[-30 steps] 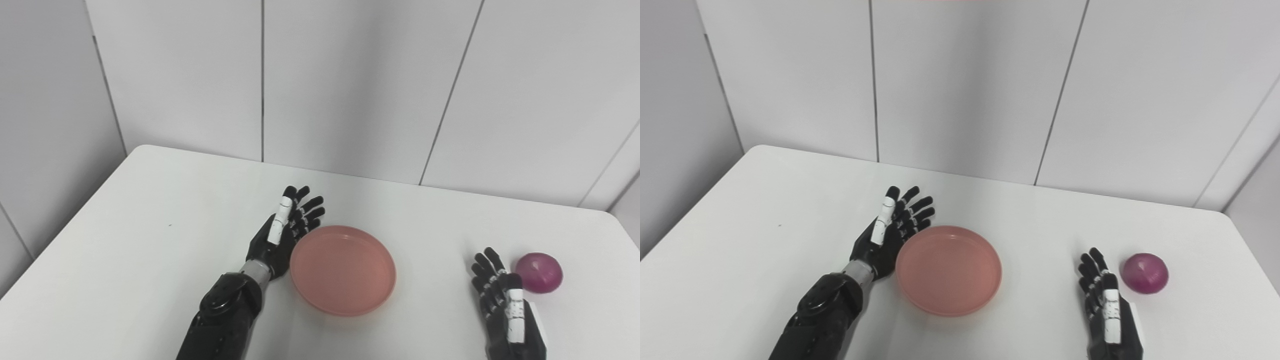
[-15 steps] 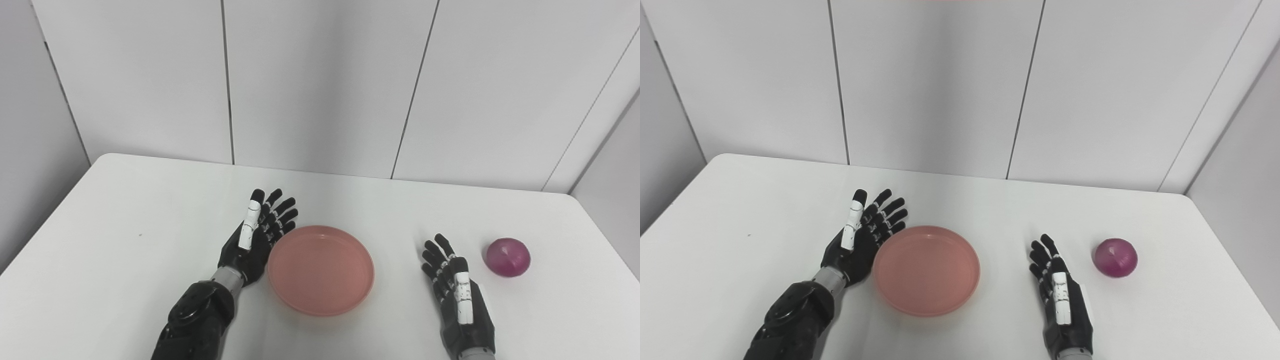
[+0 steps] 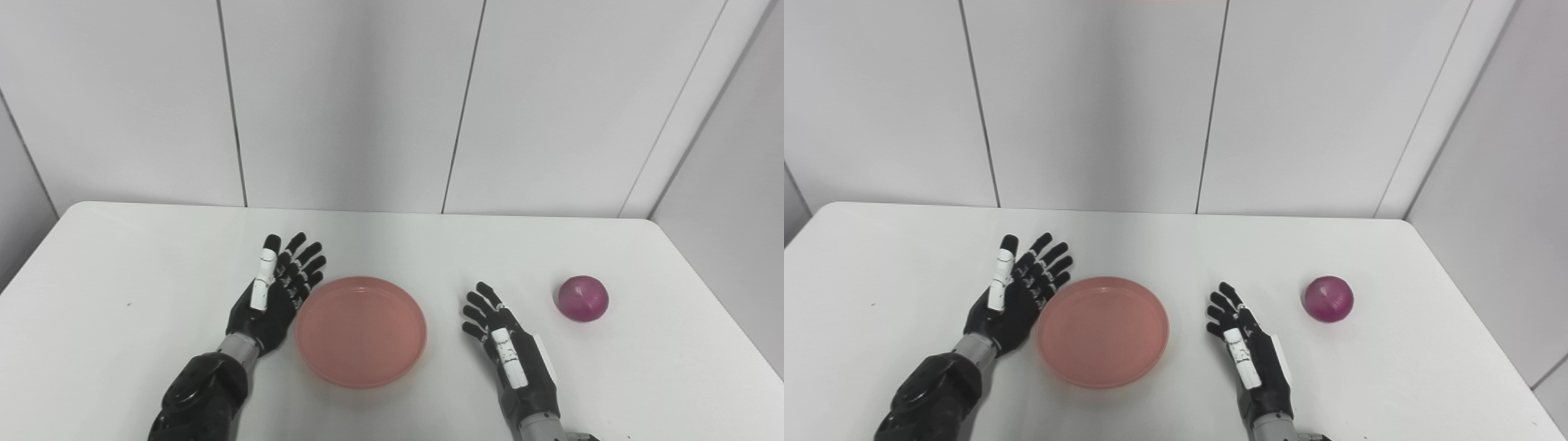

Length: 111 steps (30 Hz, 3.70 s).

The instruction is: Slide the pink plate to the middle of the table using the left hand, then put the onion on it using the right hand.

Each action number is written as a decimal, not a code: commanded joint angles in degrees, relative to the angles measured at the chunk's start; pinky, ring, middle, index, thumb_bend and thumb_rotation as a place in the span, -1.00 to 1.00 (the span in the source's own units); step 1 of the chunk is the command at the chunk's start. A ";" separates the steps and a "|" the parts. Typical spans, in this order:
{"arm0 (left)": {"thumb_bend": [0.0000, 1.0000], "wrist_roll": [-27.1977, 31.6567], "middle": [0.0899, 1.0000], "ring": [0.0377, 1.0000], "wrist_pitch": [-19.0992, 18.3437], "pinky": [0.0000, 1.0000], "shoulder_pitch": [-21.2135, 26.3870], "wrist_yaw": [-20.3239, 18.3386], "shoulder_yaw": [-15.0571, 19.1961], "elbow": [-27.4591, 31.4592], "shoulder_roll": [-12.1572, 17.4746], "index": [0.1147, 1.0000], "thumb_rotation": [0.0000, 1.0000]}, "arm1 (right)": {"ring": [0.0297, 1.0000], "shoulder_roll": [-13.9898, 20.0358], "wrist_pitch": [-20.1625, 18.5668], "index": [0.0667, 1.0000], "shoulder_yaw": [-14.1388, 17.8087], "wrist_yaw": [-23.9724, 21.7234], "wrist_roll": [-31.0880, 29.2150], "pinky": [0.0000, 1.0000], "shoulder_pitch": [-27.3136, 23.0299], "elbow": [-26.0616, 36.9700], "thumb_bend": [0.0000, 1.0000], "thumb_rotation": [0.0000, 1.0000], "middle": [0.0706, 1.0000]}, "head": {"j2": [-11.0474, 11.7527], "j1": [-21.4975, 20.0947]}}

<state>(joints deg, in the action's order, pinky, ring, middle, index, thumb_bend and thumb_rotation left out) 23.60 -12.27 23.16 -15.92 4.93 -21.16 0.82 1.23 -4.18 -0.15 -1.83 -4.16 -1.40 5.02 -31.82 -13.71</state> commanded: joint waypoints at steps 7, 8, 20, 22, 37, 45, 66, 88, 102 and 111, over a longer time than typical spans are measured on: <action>0.67 -0.30 0.88 0.90 -3.37 1.00 -0.84 0.71 0.78 -2.95 1.42 0.98 0.66 | 0.54 5.28 -2.20 0.80 0.17 -0.86 4.88 0.36 -1.80 5.70 0.81 0.24 0.68 | 0.25 -0.86; 0.67 -0.26 0.88 0.91 -3.46 1.00 -0.77 0.67 0.85 -2.96 1.48 0.98 0.66 | 0.50 6.18 -2.82 0.80 0.03 -0.66 6.58 0.34 -2.17 6.54 0.83 0.21 0.67 | 0.29 -0.95; 0.70 -0.88 0.87 0.89 -2.83 1.00 -0.30 0.68 0.89 -4.40 1.09 0.98 0.65 | 0.48 18.57 -10.43 0.68 0.20 -3.15 22.42 0.22 -9.85 15.08 1.00 -0.40 0.63 | 0.79 -1.61; 0.71 -0.92 0.87 0.88 -2.76 1.00 -0.31 0.62 0.86 -4.42 1.09 0.97 0.65 | 0.48 20.62 -11.11 0.68 -0.24 -3.92 25.50 0.22 -11.06 15.57 1.00 -0.46 0.62 | 0.79 -1.61; 0.67 -0.85 0.89 0.91 -1.87 1.00 -0.02 -0.69 0.94 -5.57 1.60 1.00 0.71 | 0.54 34.93 -12.93 0.67 -5.96 -15.98 49.09 0.18 -20.56 13.14 1.00 -0.52 0.66 | 1.49 -3.23; 0.67 -0.88 0.88 0.91 -1.75 1.00 0.19 -1.08 1.25 -6.22 1.72 1.00 0.71 | 0.45 38.81 -15.06 0.59 -8.73 -28.01 54.39 0.09 -24.80 9.57 1.00 -0.56 0.57 | 1.68 -4.14; 0.65 -1.02 0.89 0.94 -2.08 1.00 0.53 -1.51 1.84 -6.36 1.74 1.00 0.69 | 0.63 40.82 -15.84 0.61 -10.89 -41.11 60.42 0.24 -30.72 -2.81 1.00 -0.56 0.66 | 1.81 -4.65; 0.67 -1.41 0.88 0.92 -2.67 1.00 0.08 -0.89 1.61 -5.60 1.52 1.00 0.68 | 0.65 40.29 -14.86 0.60 -12.25 -38.62 59.71 0.25 -29.43 -7.83 1.00 -0.49 0.72 | 1.74 -4.32; 0.69 -1.77 0.88 0.90 -2.14 1.00 0.34 -1.08 1.25 -6.81 1.73 1.00 0.69 | 0.56 39.30 -13.12 0.61 -11.62 -32.88 56.03 0.16 -28.36 -7.88 1.00 -0.59 0.66 | 1.77 -4.18; 0.68 -1.67 0.87 0.91 -2.12 1.00 0.17 -1.01 1.28 -6.68 1.64 1.00 0.69 | 0.52 39.57 -12.79 0.62 -12.79 -30.63 55.55 0.11 -28.37 -8.79 1.00 -0.66 0.66 | 1.65 -3.99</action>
<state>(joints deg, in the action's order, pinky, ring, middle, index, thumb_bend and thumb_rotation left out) 23.57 -11.80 25.46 -18.65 6.66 -25.14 1.89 39.25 -18.01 -13.32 -34.37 51.13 -27.51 -4.78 -30.15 -17.75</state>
